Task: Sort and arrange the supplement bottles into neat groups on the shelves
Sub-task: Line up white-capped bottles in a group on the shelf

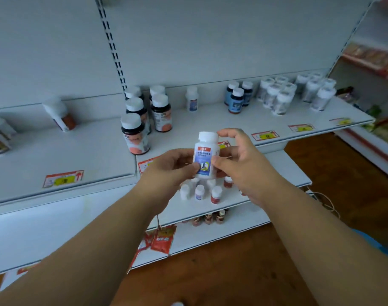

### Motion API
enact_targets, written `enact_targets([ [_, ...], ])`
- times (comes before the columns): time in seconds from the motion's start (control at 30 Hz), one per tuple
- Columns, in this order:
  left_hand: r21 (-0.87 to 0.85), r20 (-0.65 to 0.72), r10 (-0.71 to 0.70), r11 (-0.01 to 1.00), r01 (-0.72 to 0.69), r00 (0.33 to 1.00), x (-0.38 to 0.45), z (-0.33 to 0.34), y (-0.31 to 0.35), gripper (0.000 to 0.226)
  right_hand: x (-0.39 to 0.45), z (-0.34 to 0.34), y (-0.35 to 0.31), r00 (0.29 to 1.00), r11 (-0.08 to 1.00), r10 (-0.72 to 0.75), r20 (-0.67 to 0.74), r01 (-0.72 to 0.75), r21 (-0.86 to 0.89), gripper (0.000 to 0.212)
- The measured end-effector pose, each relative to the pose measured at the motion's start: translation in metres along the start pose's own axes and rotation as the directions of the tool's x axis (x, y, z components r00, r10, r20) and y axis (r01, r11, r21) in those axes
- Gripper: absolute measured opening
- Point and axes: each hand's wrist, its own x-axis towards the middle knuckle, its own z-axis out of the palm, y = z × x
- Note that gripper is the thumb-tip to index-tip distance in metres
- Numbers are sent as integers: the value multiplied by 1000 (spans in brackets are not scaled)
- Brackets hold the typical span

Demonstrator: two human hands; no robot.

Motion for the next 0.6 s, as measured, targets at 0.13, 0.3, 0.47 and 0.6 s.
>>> enact_targets([
  [0.13, 169, -41, 49, 985, -41, 998, 43, 13, 6, 29, 33, -19, -5, 998, 992, -13, -63, 5, -126, 46],
  [0.3, 387, -175, 102, 922, -27, 979, 109, 33, 6, 29, 101, -32, 8, 989, 931, -70, -130, 17, -365, 42],
  [0.47, 497, -313, 88, 864, 84, 946, 195, 44, -11, 25, 194, -33, 48, 980, 873, -177, -92, 114, -474, 46],
  [0.6, 544, -447, 55, 809, 223, 893, 258, 47, -17, 14, 264, -35, 85, 964, 868, -263, -47, 215, -447, 42],
])
